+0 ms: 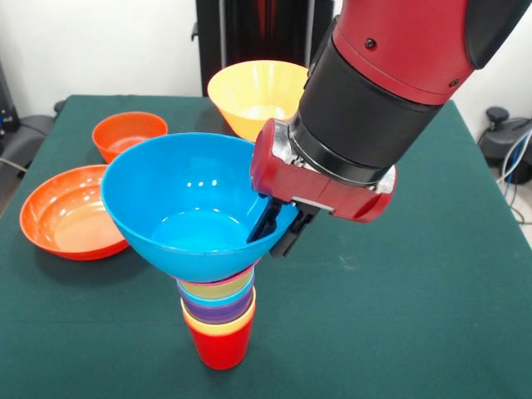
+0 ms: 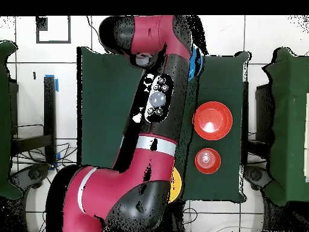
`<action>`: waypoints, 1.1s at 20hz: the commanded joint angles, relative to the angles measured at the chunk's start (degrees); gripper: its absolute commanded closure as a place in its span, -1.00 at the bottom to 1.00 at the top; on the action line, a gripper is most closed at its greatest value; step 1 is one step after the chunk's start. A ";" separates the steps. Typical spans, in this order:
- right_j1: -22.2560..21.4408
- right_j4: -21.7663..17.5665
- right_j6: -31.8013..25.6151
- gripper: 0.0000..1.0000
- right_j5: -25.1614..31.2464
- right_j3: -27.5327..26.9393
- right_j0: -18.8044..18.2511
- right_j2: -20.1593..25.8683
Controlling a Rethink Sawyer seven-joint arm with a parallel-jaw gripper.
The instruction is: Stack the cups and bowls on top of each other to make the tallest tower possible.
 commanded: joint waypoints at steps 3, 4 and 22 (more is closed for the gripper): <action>-0.03 -1.43 -2.79 1.00 6.12 2.44 0.61 3.84; 0.18 -1.34 -2.84 1.00 6.60 2.04 0.53 3.80; 0.67 -1.09 -1.85 1.00 6.91 2.13 0.59 4.15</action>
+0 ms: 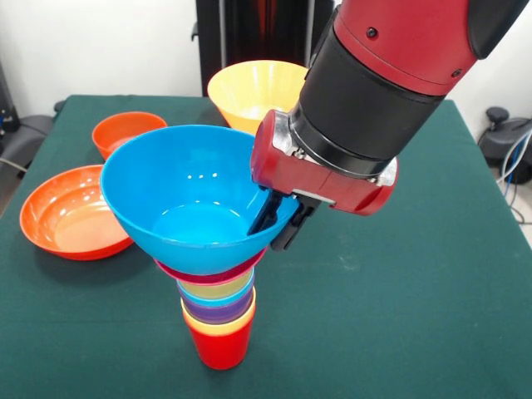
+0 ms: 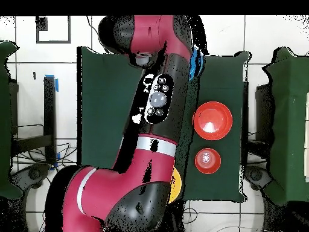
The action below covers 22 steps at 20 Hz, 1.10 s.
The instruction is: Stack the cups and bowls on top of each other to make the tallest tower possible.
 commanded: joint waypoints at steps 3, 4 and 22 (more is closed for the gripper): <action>1.18 -1.09 -1.76 1.00 5.69 2.19 0.61 4.22; 1.60 -0.96 -1.64 1.00 5.98 1.49 0.52 4.14; 1.08 -0.89 -1.52 -1.00 6.37 2.47 0.54 4.33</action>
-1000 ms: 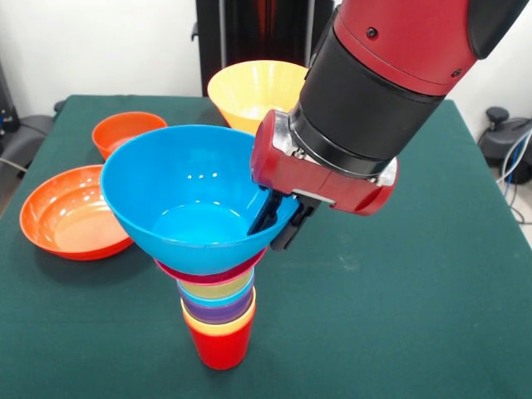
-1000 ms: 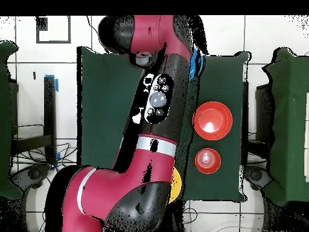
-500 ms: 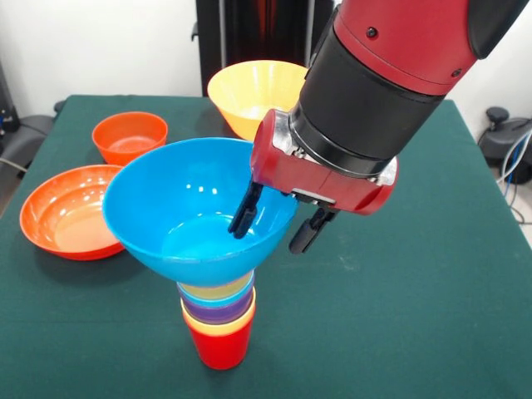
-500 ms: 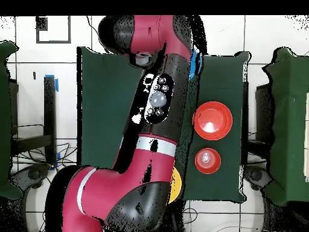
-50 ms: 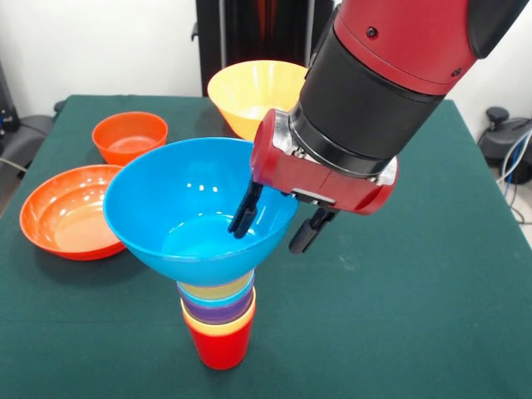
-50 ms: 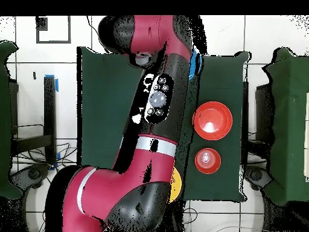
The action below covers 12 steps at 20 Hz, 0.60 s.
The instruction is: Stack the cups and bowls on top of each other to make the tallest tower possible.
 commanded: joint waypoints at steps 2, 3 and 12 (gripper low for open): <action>1.01 -1.04 -1.59 -1.00 6.00 2.68 0.60 4.27; 0.97 -1.10 -1.58 -1.00 5.93 2.79 0.65 4.25; -0.30 -0.93 -1.59 -1.00 9.35 2.68 1.14 3.38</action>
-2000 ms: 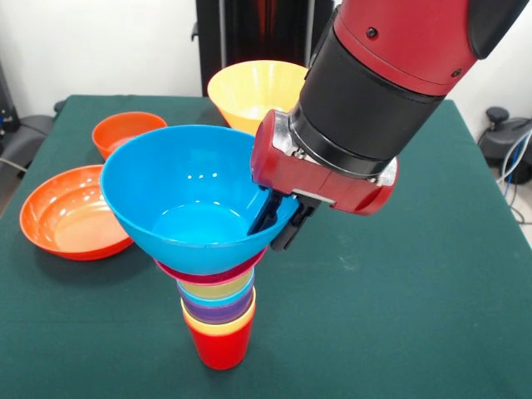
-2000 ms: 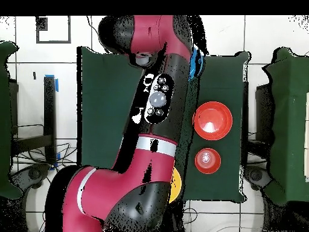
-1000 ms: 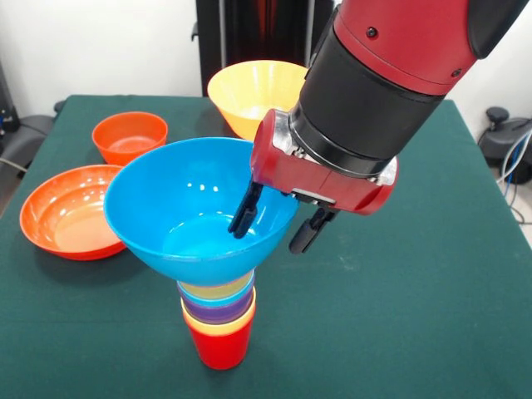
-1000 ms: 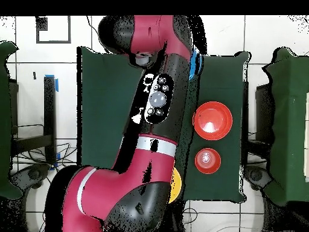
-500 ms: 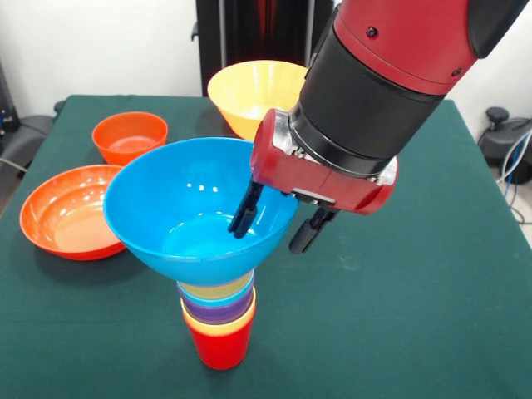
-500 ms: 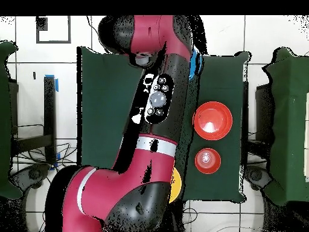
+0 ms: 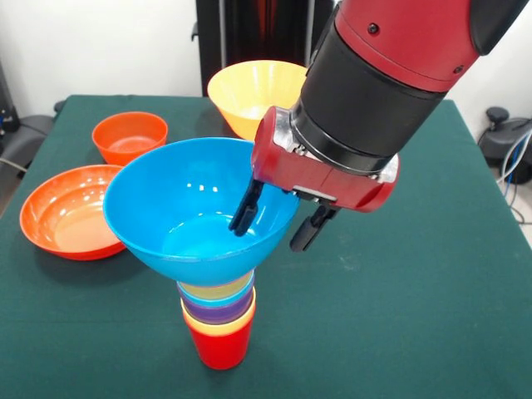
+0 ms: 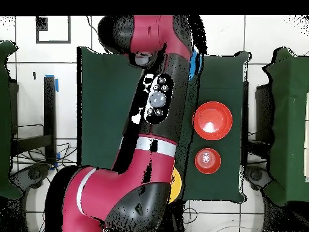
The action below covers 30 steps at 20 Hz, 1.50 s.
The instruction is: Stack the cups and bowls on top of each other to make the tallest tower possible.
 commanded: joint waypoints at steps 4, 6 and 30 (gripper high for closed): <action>-1.40 -0.67 -1.47 -1.00 11.51 2.40 1.48 2.91; -2.01 -0.54 -0.97 -1.00 12.00 2.82 1.71 2.98; -1.19 0.34 -1.88 -1.00 23.67 -6.56 1.17 1.29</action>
